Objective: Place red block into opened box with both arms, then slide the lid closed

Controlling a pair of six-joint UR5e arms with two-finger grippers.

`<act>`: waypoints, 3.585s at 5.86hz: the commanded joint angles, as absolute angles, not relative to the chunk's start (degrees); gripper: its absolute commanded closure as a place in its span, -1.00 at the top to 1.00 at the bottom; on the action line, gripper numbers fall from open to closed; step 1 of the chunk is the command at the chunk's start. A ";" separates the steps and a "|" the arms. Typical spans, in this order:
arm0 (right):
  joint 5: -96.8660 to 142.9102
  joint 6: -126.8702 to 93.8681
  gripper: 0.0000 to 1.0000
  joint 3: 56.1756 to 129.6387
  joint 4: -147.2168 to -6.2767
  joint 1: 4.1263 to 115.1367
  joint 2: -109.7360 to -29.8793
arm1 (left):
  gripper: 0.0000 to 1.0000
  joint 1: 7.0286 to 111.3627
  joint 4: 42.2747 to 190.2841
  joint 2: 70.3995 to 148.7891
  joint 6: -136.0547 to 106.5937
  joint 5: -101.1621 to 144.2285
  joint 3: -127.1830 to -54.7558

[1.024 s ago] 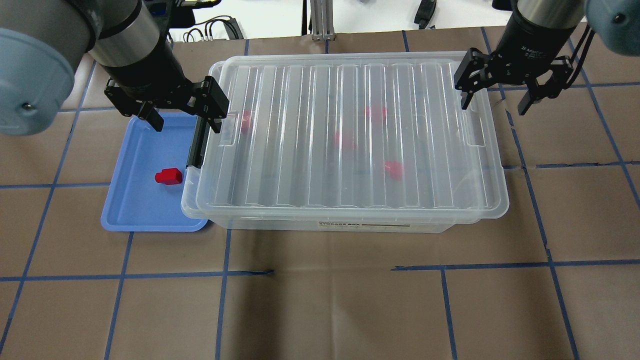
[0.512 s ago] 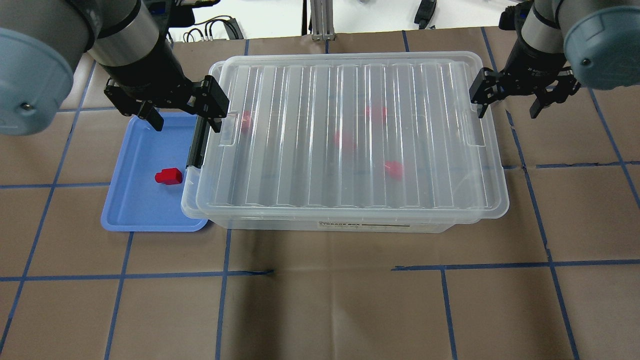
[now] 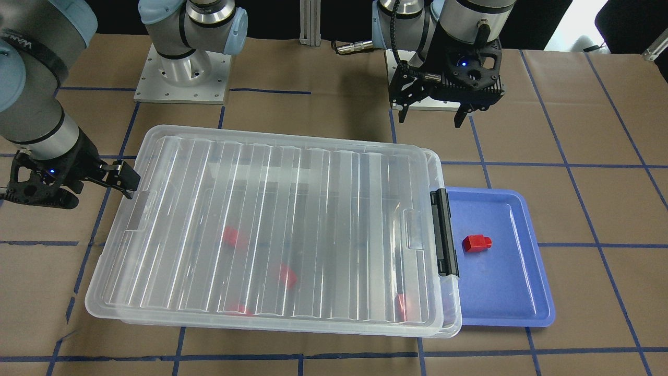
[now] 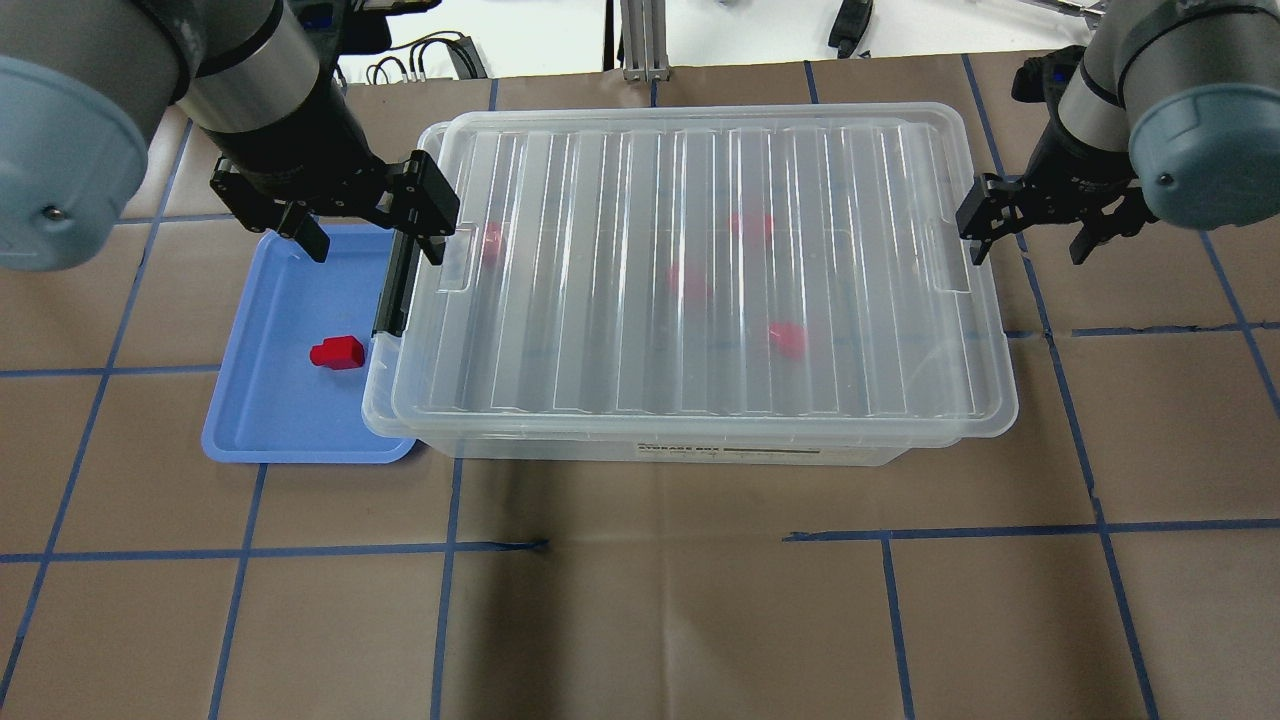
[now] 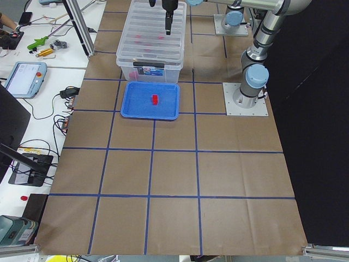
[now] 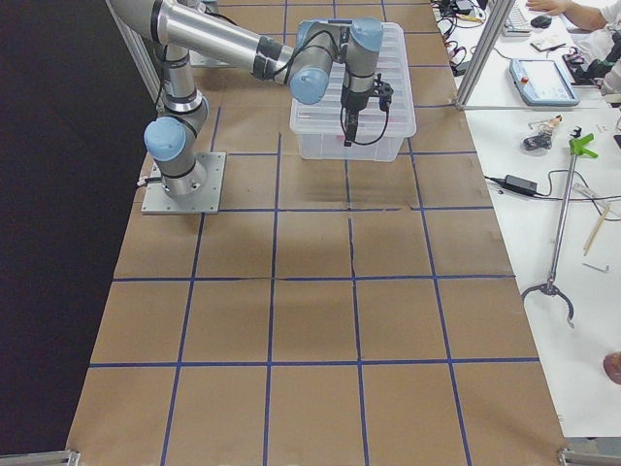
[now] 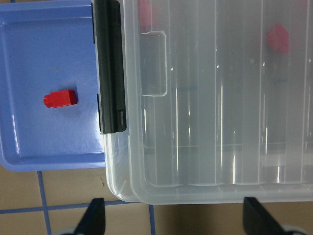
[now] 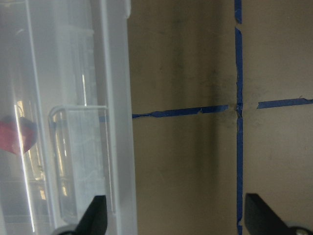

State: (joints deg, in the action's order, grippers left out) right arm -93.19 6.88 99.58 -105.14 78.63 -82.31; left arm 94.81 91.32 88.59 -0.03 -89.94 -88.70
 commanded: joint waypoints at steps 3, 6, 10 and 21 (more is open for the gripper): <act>-93.95 14.21 1.00 102.57 -110.13 76.05 -82.09 | 0.96 94.22 91.32 88.59 4.88 -90.53 -88.86; -94.04 29.22 1.00 102.57 -110.39 63.58 -82.00 | 0.96 85.03 91.32 88.24 37.11 -89.91 -88.68; -98.70 32.44 1.00 102.30 -111.98 58.89 -82.87 | 0.96 72.08 85.49 92.26 88.39 -90.00 -94.54; -90.09 -11.43 1.00 80.60 -82.18 87.28 -84.73 | 0.77 71.98 56.71 114.07 105.64 -88.77 -106.79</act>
